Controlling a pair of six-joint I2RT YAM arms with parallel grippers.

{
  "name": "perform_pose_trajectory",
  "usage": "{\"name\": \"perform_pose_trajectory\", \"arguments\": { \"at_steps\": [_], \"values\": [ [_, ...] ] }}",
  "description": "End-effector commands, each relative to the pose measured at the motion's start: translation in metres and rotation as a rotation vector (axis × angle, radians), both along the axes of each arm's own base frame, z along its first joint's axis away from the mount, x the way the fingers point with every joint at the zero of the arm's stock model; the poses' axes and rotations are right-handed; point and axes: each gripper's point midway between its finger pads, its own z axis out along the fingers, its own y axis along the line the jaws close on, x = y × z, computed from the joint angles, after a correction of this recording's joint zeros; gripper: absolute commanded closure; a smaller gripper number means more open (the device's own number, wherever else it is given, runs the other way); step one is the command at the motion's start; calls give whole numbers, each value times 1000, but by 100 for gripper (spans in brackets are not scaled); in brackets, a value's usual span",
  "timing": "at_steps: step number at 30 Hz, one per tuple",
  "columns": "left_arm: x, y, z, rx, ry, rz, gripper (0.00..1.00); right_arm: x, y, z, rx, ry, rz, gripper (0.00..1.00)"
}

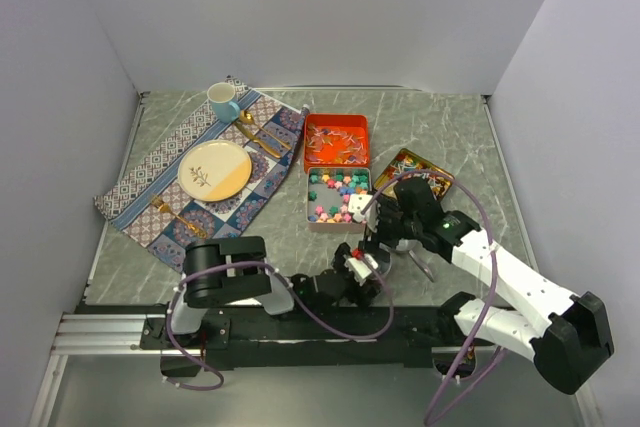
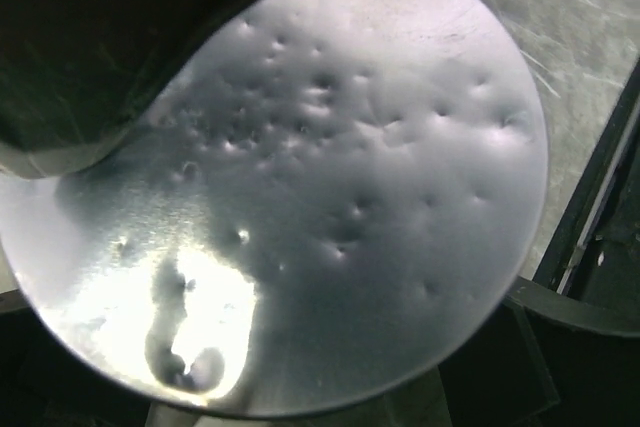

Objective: Pack the candies
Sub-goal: Screw the bottle lid onto the packing bottle.

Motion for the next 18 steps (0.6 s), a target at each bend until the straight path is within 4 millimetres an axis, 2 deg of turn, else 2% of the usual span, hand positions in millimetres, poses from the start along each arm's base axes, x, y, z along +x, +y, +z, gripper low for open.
{"name": "perform_pose_trajectory", "arguments": {
  "at_steps": [1, 3, 5, 6, 7, 9, 11, 12, 13, 15, 16, 18],
  "values": [
    [0, 123, -111, 586, 189, -135, 4, -72, -73, -84, -372, 312, 10, 11],
    [6, 119, -100, 601, 142, -189, 4, -73, -72, -84, -371, 314, 15, 11],
    [14, 109, -81, 555, 72, -209, 4, -73, -72, -84, -373, 319, 16, 11],
    [10, 115, -81, 560, 68, -227, 4, -73, -73, -83, -377, 324, 16, 11],
    [7, 110, -73, 533, 57, -260, 3, -74, -73, -83, -380, 331, 17, 11],
    [2, 113, -72, 527, 56, -277, 4, -74, -73, -83, -382, 332, 17, 11],
    [0, 116, -85, 544, 101, -246, 4, -69, -70, -78, -363, 321, -6, 10],
    [-3, 122, -100, 577, 132, -226, 4, -67, -68, -74, -349, 325, -21, 10],
    [-2, 122, -104, 570, 158, -189, 4, -60, -61, -64, -310, 317, -34, 9],
    [7, 121, -109, 540, 133, -125, 4, -43, -61, -49, -244, 319, -134, 7],
    [8, 121, -109, 539, 111, -130, 4, -30, -58, -33, -193, 278, -160, 6],
    [11, 122, -110, 551, 111, -104, 4, -20, -55, -18, -141, 234, -184, 2]
  ]
}}
